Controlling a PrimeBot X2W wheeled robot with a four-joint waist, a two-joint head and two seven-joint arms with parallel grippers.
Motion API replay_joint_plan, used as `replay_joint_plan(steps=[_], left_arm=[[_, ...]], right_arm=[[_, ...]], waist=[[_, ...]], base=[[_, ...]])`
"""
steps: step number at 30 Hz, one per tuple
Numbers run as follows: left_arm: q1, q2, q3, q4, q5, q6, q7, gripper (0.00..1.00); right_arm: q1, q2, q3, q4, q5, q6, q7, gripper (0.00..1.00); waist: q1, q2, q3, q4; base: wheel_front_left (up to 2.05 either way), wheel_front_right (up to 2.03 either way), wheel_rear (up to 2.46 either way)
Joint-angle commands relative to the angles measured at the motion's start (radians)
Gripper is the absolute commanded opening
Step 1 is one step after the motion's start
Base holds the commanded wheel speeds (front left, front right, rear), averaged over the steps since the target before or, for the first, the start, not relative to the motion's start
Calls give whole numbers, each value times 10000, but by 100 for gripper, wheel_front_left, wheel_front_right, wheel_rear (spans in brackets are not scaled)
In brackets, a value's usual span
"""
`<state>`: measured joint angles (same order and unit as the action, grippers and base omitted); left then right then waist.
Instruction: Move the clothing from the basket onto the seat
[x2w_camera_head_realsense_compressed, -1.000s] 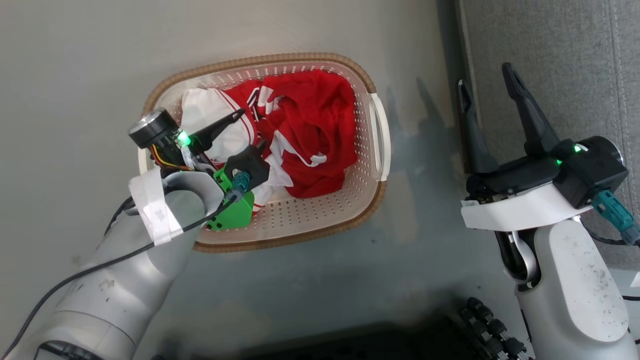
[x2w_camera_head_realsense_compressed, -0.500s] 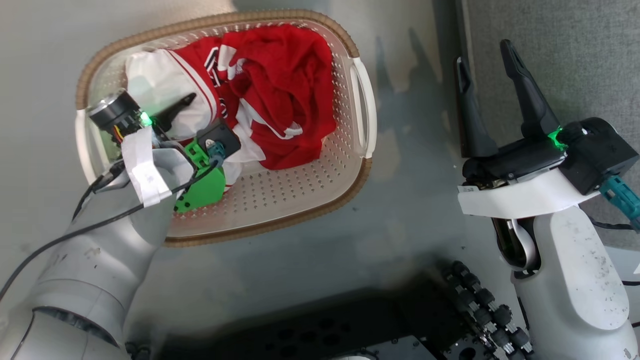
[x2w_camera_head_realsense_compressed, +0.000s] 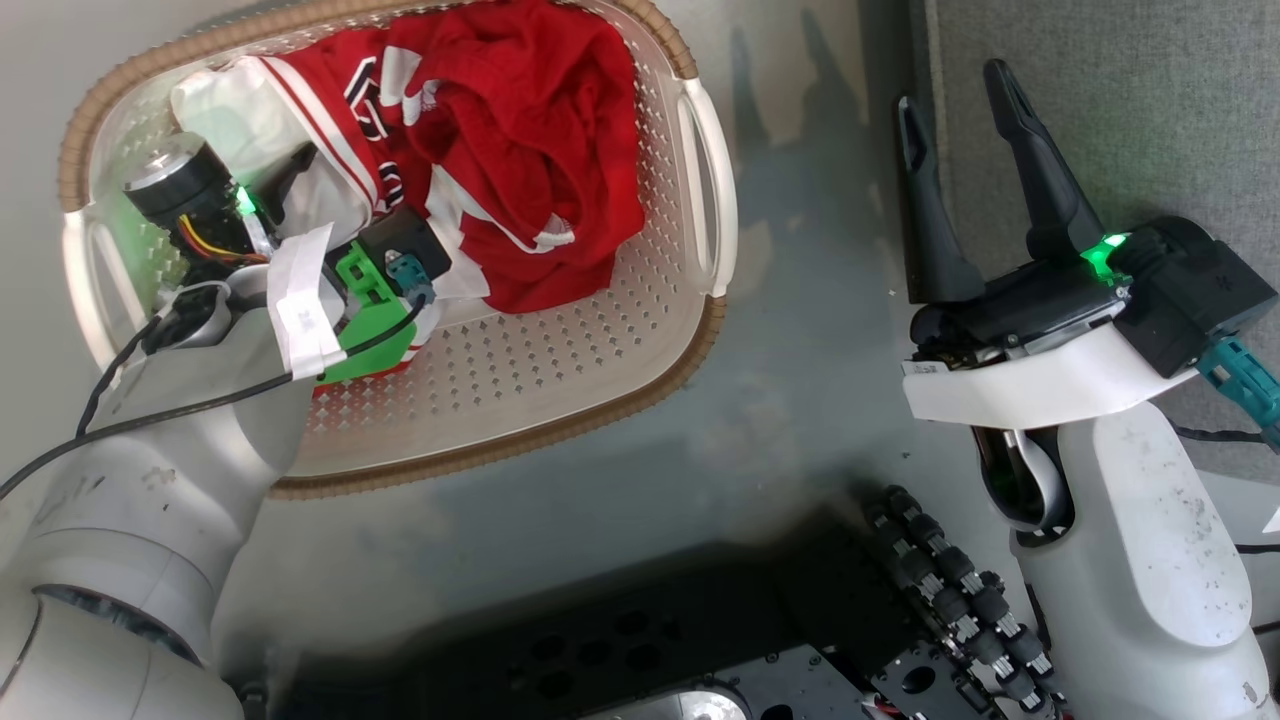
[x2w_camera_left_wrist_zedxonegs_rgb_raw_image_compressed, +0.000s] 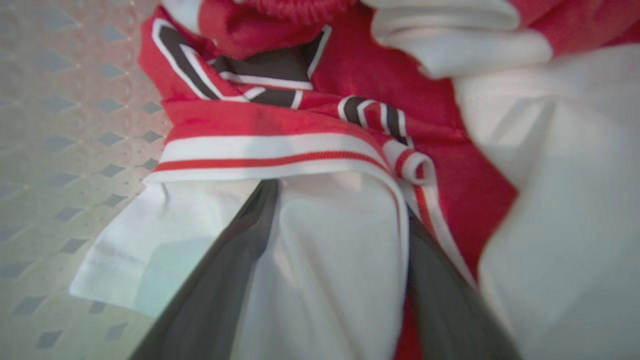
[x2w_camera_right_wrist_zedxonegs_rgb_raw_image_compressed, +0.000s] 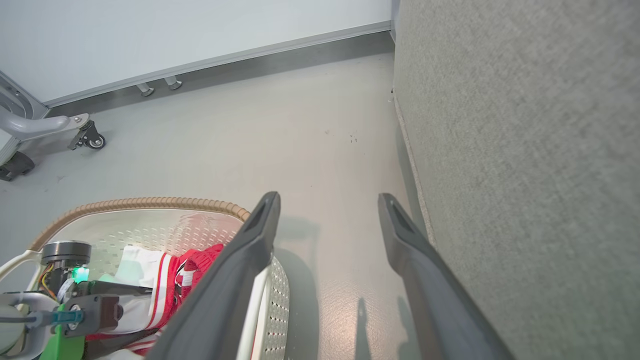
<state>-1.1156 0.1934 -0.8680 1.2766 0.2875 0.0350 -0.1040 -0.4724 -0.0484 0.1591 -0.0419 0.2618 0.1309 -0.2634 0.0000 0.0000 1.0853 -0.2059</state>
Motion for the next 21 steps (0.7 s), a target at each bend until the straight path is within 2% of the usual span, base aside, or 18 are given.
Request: replay_joint_plan(steps=[1, 2, 3, 12, 21], left_arm=[[-170, 94, -9, 53, 21, 40, 76, 100], [-185, 102, -24, 60, -3, 40, 118, 44], [-213, 110, -21, 63, -50, 70, 92, 0], [133, -171, 149, 74, -557, 190, -136, 0], [1133, -1084, 1003, -57, -1914, 435, -1046, 0]], right_arm=[[-124, -38, -17, 19, 86, -3, -21, 100], [-124, -40, -12, 24, 124, -3, -21, 100], [-122, -41, -6, 36, 151, -3, -21, 100], [-93, -61, -85, 240, 207, -11, -21, 100], [296, -38, -250, 498, -116, -8, -21, 100]], waist=[[0, 0, 83, -92], [0, 0, 97, -109], [0, 0, 111, -128], [0, 0, -293, -68], [0, 0, -1877, 468]], base=[[0, 0, 0], [0, 0, 0], [0, 0, 0], [0, 0, 0], [0, 0, 0]])
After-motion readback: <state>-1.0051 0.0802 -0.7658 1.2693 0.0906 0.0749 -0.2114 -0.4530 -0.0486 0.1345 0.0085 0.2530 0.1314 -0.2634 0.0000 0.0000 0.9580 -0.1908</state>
